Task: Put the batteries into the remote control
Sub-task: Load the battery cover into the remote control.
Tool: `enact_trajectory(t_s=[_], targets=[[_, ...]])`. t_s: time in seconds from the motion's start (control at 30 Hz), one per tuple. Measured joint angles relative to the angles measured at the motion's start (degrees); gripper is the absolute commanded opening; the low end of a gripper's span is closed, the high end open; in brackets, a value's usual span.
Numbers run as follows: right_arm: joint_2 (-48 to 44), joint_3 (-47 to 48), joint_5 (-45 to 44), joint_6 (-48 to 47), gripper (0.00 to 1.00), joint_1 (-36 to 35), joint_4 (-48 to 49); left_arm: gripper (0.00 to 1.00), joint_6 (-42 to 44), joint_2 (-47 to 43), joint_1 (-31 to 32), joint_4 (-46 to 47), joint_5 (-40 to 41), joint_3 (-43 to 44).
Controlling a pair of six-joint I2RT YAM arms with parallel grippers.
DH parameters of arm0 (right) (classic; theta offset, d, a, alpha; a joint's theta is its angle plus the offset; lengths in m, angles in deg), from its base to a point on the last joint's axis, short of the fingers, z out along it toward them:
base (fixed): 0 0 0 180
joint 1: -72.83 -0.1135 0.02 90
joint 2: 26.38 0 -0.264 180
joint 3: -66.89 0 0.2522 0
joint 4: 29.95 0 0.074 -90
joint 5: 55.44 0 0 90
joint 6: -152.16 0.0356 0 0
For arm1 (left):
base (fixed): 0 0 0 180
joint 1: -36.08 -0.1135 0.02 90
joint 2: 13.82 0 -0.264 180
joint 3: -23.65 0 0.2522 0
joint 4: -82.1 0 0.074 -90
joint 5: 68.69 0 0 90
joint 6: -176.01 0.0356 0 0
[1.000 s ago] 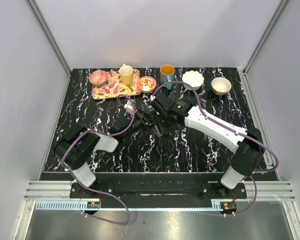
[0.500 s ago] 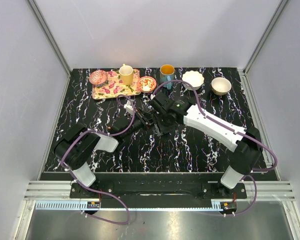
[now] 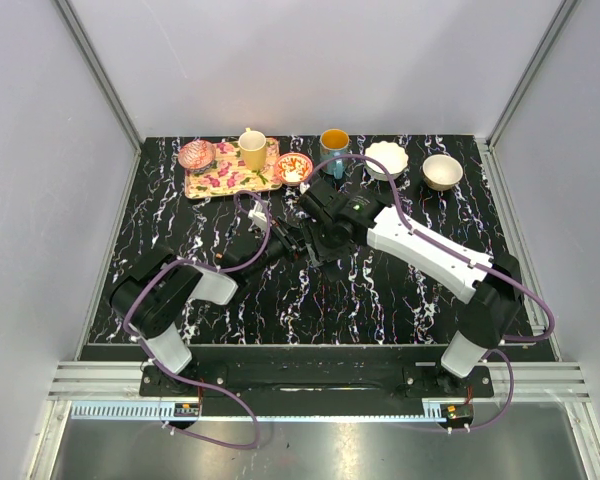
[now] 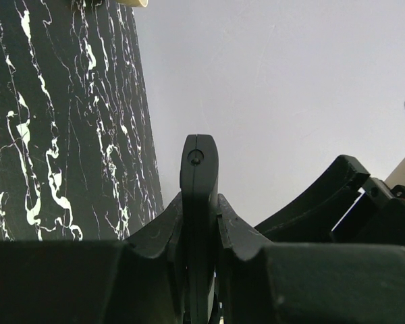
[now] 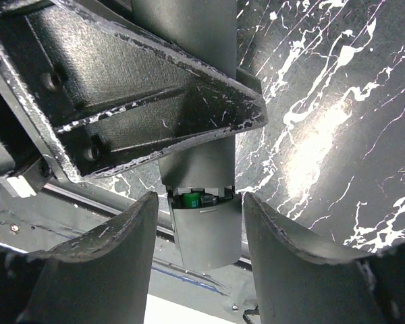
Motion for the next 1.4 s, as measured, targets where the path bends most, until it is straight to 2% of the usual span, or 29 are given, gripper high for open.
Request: enact_trajectory(t_s=[0.27,0.47,0.63,0.77,0.87,1.07,1.27,1.4], targets=[[0.0,0.6,-0.3,0.0,0.67,0.0,-0.1,0.00,-0.4,0.6,0.1,0.0,0.0,-0.3],[0.0,2.0,-1.3,0.2,0.78,0.0,-0.1,0.00,-0.4,0.6,0.2,0.0,0.0,-0.3],[-0.7,4.3,-1.9,0.7,0.81,0.0,-0.1,0.00,-0.4,0.6,0.3,0.0,0.0,-0.3],[-5.6,3.3,-3.3,1.7,0.82,0.5,0.8,0.00,-0.4,0.6,0.3,0.0,0.0,-0.3],[-14.2,-2.5,-2.6,3.2,0.82,3.3,5.3,0.00,-0.4,0.6,0.3,0.0,-0.2,-0.3],[-30.6,-21.0,3.8,7.2,0.83,13.3,16.8,0.00,-0.9,0.1,0.3,0.0,-1.5,-0.6],[-34.7,-35.6,14.1,10.9,0.85,17.1,29.3,0.00,-3.4,-0.7,0.0,1.6,-3.7,-1.2],[-38.7,-45.1,22.4,15.8,0.85,22.6,38.6,0.00,-5.4,-1.0,-0.1,1.7,-5.2,-2.3]])
